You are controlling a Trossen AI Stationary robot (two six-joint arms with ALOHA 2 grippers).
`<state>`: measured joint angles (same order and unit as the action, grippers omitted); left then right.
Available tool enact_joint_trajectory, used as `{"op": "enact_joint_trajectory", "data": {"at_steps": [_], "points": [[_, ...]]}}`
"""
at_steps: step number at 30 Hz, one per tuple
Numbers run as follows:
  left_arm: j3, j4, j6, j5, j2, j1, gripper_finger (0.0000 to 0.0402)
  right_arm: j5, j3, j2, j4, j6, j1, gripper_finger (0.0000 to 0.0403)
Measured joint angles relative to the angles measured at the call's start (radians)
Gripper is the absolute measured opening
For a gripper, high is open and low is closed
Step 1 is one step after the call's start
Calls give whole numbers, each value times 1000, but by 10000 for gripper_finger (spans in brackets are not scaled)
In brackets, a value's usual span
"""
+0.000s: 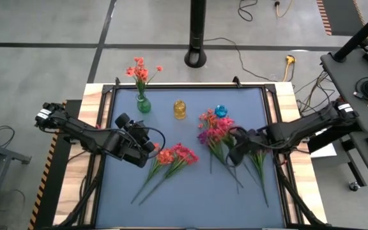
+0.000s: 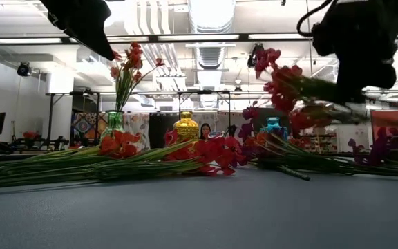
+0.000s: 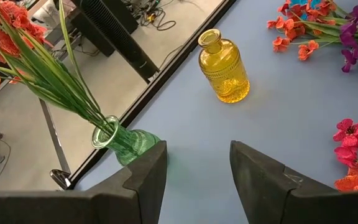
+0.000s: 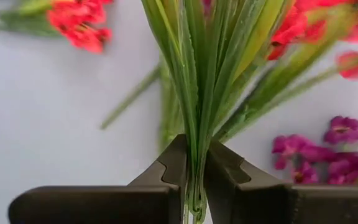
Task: Sort flowers into vase by color
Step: Put the top left pink flowers into the blue vase
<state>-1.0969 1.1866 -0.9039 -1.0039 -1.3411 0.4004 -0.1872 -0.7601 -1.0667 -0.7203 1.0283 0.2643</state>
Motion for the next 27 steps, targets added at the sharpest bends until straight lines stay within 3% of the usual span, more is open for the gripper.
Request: {"op": "enact_joint_trajectory", "data": {"at_steps": [6, 18, 27], "points": [[0, -1, 0, 0, 0, 0, 159, 13, 2, -133, 0, -52, 13, 45], [1, -6, 0, 1, 0, 0, 159, 38, -32, -155, -64, -74, 13, 192], [2, -8, 0, 1, 0, 0, 159, 31, -35, -237, 2, -147, 15, 251]]}}
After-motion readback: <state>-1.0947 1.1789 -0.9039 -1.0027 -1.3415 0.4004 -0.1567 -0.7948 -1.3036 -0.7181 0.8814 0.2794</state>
